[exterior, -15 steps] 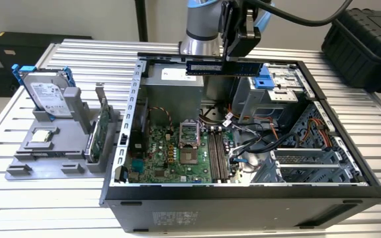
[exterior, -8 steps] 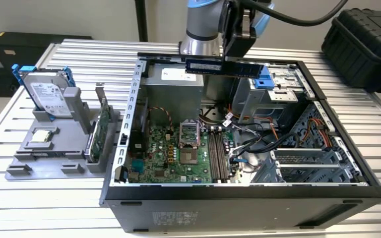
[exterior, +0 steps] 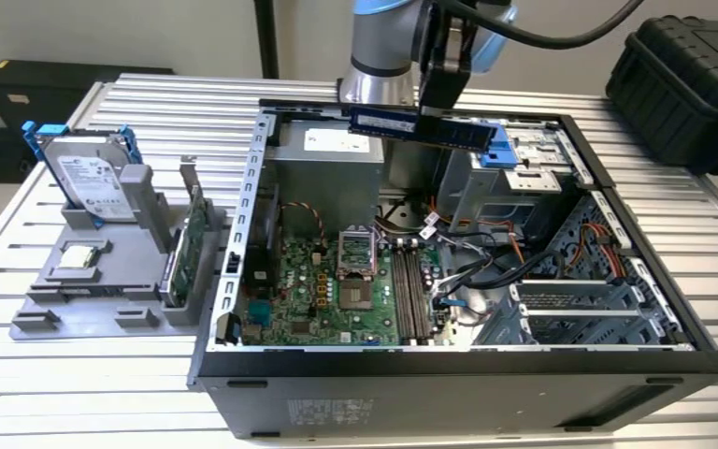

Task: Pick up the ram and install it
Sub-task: 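Insert the ram into the slot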

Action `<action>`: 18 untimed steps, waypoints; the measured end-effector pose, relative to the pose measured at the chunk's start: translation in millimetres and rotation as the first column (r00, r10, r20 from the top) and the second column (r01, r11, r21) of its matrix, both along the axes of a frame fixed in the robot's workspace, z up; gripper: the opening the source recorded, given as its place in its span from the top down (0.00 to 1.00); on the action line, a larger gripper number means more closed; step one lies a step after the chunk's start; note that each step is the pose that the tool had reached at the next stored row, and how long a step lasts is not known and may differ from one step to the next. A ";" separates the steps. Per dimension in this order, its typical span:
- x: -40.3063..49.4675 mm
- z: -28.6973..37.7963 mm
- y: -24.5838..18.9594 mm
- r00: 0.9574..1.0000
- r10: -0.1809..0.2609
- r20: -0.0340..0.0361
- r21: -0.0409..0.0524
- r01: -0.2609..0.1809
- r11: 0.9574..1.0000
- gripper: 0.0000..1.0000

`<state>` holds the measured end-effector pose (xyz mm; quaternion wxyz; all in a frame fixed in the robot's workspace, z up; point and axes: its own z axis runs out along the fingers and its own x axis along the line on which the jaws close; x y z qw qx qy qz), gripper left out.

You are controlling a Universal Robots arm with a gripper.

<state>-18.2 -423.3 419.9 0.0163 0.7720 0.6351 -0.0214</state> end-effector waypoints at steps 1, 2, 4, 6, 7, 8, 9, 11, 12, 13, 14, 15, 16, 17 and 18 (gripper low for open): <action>0.0 -0.1 0.0 1.000 -0.016 0.000 0.000 0.016 1.000 1.00; 0.0 -0.2 0.0 1.000 -0.031 0.000 0.000 0.031 1.000 1.00; 0.0 -0.3 0.0 0.998 -0.062 0.000 0.000 0.062 0.998 1.00; 0.0 -0.5 0.0 0.996 -0.092 0.000 0.000 0.092 0.996 1.00; 0.0 -0.5 0.0 0.994 -0.107 0.000 0.000 0.107 0.994 1.00; 0.0 -0.6 0.0 0.993 -0.122 0.000 0.000 0.122 0.993 1.00; 0.0 -0.7 0.0 0.990 -0.138 0.000 0.000 0.138 0.990 1.00; 0.0 -0.9 0.0 0.986 -0.168 0.000 0.000 0.168 0.986 1.00; 0.0 -0.9 0.0 0.983 -0.183 0.000 0.000 0.183 0.983 1.00; 0.0 -1.0 0.0 0.980 -0.198 0.000 0.000 0.198 0.980 1.00; 0.0 -1.1 0.0 0.977 -0.214 0.000 0.000 0.214 0.977 1.00; 0.0 -1.2 0.0 0.974 -0.228 0.000 0.000 0.228 0.974 1.00; 0.0 -1.2 0.0 0.970 -0.242 0.000 0.000 0.242 0.970 1.00; 0.0 -1.3 0.0 0.966 -0.258 0.000 0.000 0.258 0.966 1.00; 0.0 -1.4 0.0 0.962 -0.272 0.000 0.000 0.272 0.962 1.00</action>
